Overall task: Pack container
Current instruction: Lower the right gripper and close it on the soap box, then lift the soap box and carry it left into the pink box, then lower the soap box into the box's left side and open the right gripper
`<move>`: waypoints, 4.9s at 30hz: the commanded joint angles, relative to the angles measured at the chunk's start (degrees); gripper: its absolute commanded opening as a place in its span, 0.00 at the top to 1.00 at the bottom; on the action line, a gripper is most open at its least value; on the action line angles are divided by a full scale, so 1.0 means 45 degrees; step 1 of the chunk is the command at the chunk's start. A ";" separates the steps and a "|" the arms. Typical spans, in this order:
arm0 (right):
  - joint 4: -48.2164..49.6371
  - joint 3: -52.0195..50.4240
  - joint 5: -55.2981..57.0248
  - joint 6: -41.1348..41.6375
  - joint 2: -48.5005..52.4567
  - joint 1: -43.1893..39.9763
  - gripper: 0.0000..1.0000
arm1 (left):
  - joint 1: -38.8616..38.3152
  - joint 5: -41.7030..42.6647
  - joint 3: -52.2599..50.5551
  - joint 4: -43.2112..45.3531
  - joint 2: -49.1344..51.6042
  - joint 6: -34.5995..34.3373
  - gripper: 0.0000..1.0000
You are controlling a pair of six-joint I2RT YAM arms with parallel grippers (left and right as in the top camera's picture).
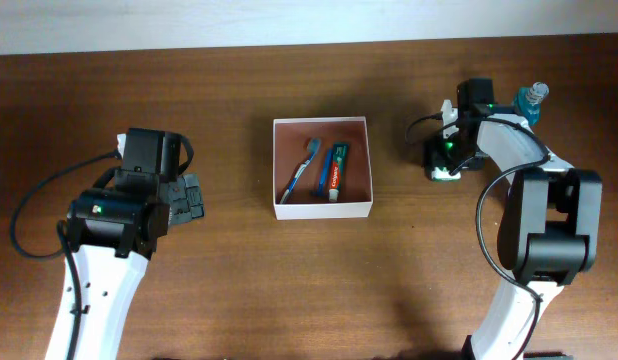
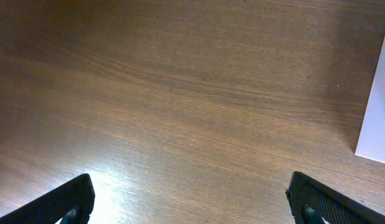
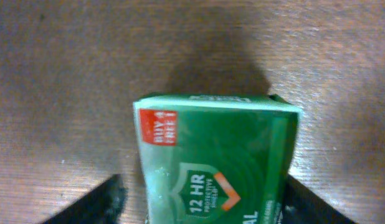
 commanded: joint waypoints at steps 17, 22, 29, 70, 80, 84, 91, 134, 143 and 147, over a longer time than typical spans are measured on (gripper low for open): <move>-0.4065 0.5236 -0.1292 0.0719 0.0248 0.0010 0.63 | 0.0068 -0.0136 -0.0039 -0.0010 0.0039 -0.0126 0.01; -0.6698 0.8242 -0.1734 0.1802 0.0248 0.0413 0.63 | 0.0068 -0.0131 -0.0039 -0.0010 0.0039 -0.0126 0.01; -0.8612 1.0355 -0.2399 0.3895 0.0248 0.1948 0.64 | 0.0068 -0.0136 -0.0039 -0.0010 0.0039 -0.0126 0.01; -0.6596 1.0239 -0.2142 0.6747 0.3041 0.7310 0.63 | 0.0068 -0.0131 -0.0039 -0.0010 0.0039 -0.0126 0.01; -0.5935 1.0214 -0.2147 0.6601 0.3750 0.7310 0.63 | 0.0068 -0.0136 -0.0039 -0.0010 0.0039 -0.0126 0.01; -0.5819 1.0210 -0.2152 0.6989 0.3798 0.7329 0.63 | 0.0068 -0.0136 -0.0039 -0.0010 0.0039 -0.0126 0.01; -0.5493 1.0200 -0.2142 0.7946 0.3803 0.7674 0.63 | 0.0068 -0.0136 -0.0039 -0.0010 0.0039 -0.0126 0.01; -0.3478 0.8825 -0.1282 1.1089 0.4469 0.7966 0.63 | 0.0068 -0.0131 -0.0039 -0.0010 0.0039 -0.0126 0.01; -0.2608 0.8694 -0.0437 1.1181 0.4478 0.7966 0.63 | 0.0068 -0.0131 -0.0039 -0.0010 0.0039 -0.0126 0.01; -0.2579 0.8694 -0.0321 1.1278 0.4488 0.7966 0.58 | 0.0068 -0.0136 -0.0039 -0.0005 0.0039 -0.0121 0.01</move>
